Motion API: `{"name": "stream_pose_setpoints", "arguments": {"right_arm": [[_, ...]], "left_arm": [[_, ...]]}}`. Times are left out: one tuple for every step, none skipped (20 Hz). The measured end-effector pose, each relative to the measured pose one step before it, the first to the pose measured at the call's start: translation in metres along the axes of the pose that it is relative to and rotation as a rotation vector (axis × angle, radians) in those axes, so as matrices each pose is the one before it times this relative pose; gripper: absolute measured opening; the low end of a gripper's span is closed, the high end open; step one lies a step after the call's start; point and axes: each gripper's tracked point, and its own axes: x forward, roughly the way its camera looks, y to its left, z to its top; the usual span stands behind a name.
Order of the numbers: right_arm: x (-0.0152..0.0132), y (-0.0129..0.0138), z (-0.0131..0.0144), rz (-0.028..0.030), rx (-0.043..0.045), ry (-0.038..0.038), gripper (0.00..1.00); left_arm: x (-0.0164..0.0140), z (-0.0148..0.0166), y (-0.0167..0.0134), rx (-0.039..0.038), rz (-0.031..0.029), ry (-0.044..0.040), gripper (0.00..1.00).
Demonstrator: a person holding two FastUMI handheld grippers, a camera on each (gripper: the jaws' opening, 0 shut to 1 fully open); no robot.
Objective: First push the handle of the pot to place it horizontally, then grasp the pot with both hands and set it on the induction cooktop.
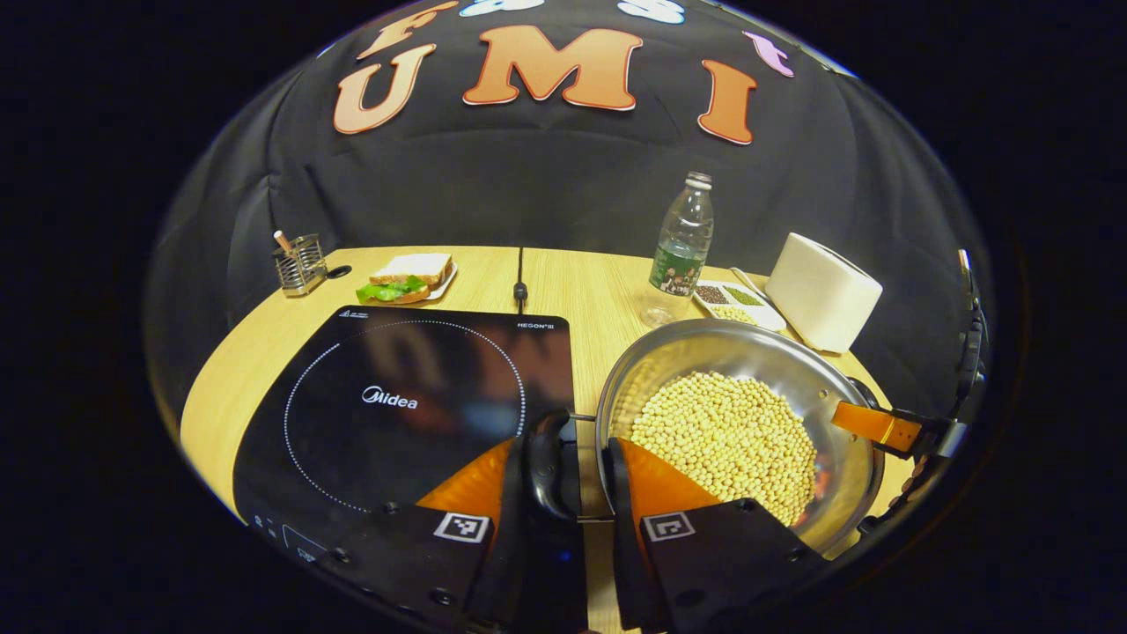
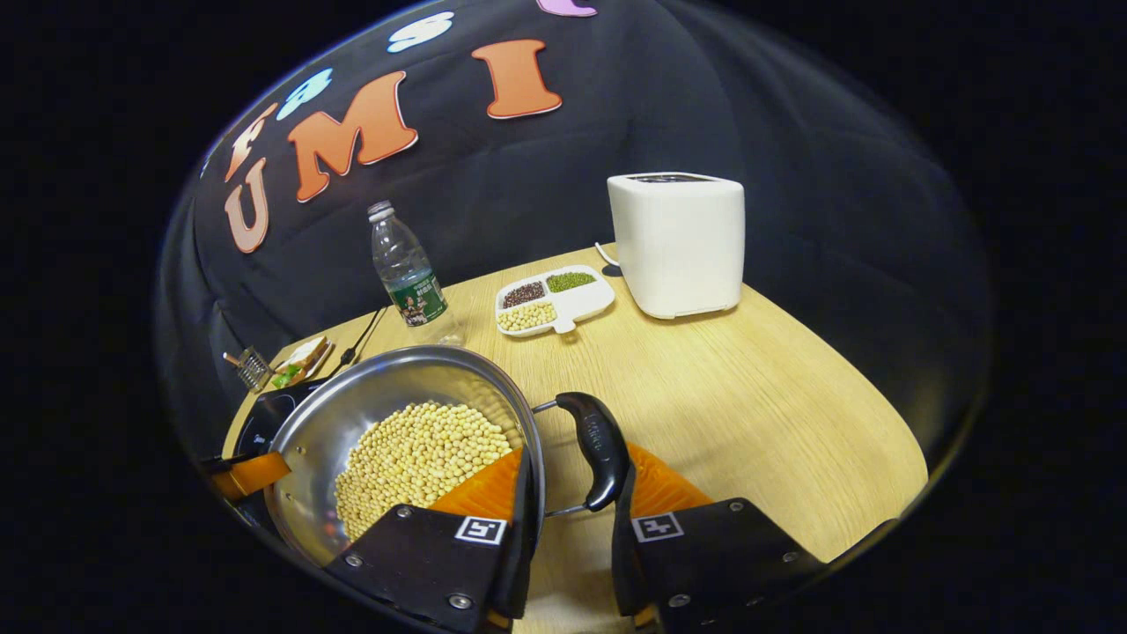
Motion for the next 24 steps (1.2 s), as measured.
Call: {"name": "stream_pose_setpoints", "arguments": {"right_arm": [[-0.00219,-0.00094,-0.00046,-0.00086,0.00887,0.00325,0.37],[-0.00224,-0.00054,0.00127,0.00048,0.01080,-0.00019,0.37],[-0.00402,0.00007,0.00330,0.00026,0.00877,-0.00731,0.37],[-0.00399,0.00125,0.00679,0.00125,0.01231,-0.02105,0.37],[-0.00309,0.00224,0.00398,0.00083,0.00342,-0.00741,0.37],[-0.00436,0.00259,0.00515,0.00221,0.00196,-0.01141,0.37],[-0.00239,0.00408,0.00576,0.00239,-0.00132,-0.01040,0.37],[-0.00397,0.00407,0.00406,0.00248,-0.00128,-0.00649,0.37],[-0.00331,0.00641,0.00481,0.00372,-0.00001,-0.00544,0.37],[-0.00206,0.00518,0.00368,0.00414,0.00011,-0.00517,0.37],[-0.00243,0.00611,0.00346,0.00421,0.00155,-0.00554,0.37],[-0.00202,0.00646,0.00270,0.00533,-0.00166,-0.00263,0.37],[-0.00238,0.00693,0.00284,0.00617,-0.00031,-0.00531,0.37],[-0.00066,0.00792,0.00233,0.00574,0.00052,-0.00256,0.37],[-0.00056,0.00770,0.00128,0.00684,-0.00065,-0.00053,0.37],[-0.00066,0.00714,0.00111,0.00641,0.00131,-0.00283,0.37],[0.00086,0.00985,0.00109,0.00661,0.00139,0.00121,0.37],[-0.00065,0.00888,0.00034,0.00627,0.00130,-0.00169,0.37],[-0.00052,0.00960,0.00039,0.00716,-0.00184,0.00096,0.37],[-0.00022,0.00911,0.00175,0.00780,-0.00505,-0.00317,0.37],[0.00076,0.00993,0.00134,0.00547,-0.00364,0.00028,0.37],[0.00048,0.00803,-0.00047,0.00436,-0.00781,0.00130,0.36],[0.00115,0.00818,-0.00021,0.00430,-0.00496,-0.00051,0.37],[0.00141,0.00880,-0.00113,0.00429,-0.00392,0.00418,0.36]], "left_arm": [[0.00068,0.00216,-0.00060,0.00025,0.00025,-0.00406,0.48],[-0.00089,0.00298,-0.00138,-0.00615,-0.00186,-0.00230,0.49],[-0.00361,0.00523,-0.00133,-0.00109,-0.00394,-0.00968,0.49],[-0.00444,0.00501,-0.00077,0.00166,-0.00270,-0.00959,0.49],[-0.00396,0.00557,0.00028,0.00081,-0.00407,-0.01098,0.49],[-0.00408,0.00620,0.00082,0.00187,-0.00150,-0.00781,0.50],[-0.00502,0.00503,0.00264,-0.00222,-0.00106,-0.00955,0.51],[-0.00323,0.00628,0.00299,-0.00122,-0.00015,-0.00727,0.49],[-0.00284,0.00463,0.00346,0.00022,0.00127,-0.00583,0.48],[-0.00212,0.00581,0.00391,-0.00100,0.00108,-0.00453,0.47],[-0.00348,0.00410,0.00440,-0.00367,0.00182,-0.00520,0.47],[-0.00213,0.00514,0.00485,-0.00266,0.00180,-0.00524,0.49],[-0.00251,0.00493,0.00663,0.00094,0.00436,-0.00521,0.47],[-0.00266,0.00414,0.00560,0.00244,0.00398,-0.00331,0.49],[-0.00193,0.00464,0.00731,0.00198,0.00417,-0.00517,0.49],[-0.00186,0.00387,0.00719,-0.00256,0.00449,-0.00012,0.49],[-0.00175,0.00502,0.00867,-0.00605,0.00564,-0.00368,0.47],[-0.00177,0.00400,0.00740,-0.00376,0.00578,-0.00353,0.49],[-0.00236,0.00410,0.00898,-0.00802,0.00713,-0.00440,0.47],[-0.00193,0.00305,0.00829,-0.00686,0.00705,-0.00443,0.47],[-0.00014,0.00111,0.00884,-0.00669,0.00567,-0.00120,0.49],[-0.00096,0.00206,0.00896,-0.00942,0.00433,0.00208,0.49],[-0.00023,0.00081,0.00948,-0.01075,0.00520,0.00309,0.49],[-0.00113,0.00186,0.00854,-0.00862,0.00397,0.00202,0.49]]}}
